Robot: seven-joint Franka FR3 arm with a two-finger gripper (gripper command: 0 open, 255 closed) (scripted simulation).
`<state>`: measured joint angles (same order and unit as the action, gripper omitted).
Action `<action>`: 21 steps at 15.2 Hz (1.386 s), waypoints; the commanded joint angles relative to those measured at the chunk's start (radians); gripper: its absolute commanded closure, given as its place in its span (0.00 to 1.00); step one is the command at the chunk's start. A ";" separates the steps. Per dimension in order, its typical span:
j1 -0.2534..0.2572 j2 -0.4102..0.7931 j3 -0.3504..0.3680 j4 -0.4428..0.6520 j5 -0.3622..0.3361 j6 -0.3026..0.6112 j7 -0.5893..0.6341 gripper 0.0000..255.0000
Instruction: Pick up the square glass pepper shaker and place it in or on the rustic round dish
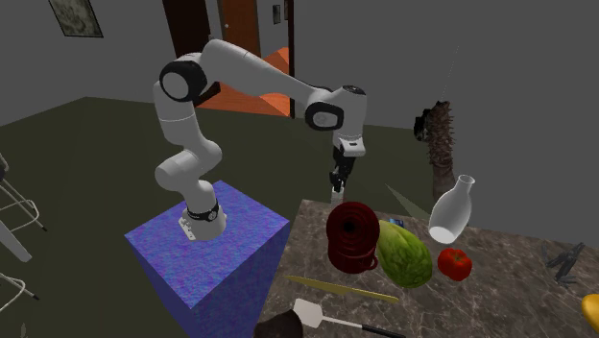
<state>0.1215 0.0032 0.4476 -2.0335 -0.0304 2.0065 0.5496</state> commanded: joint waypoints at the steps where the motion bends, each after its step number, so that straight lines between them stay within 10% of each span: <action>1: 0.000 -0.008 0.000 0.020 0.004 -0.027 -0.003 1.00; 21: -0.148 -0.122 -0.180 0.006 0.027 -0.114 -0.342 1.00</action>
<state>-0.0150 -0.1192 0.2825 -2.0361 0.0000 1.9011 0.2332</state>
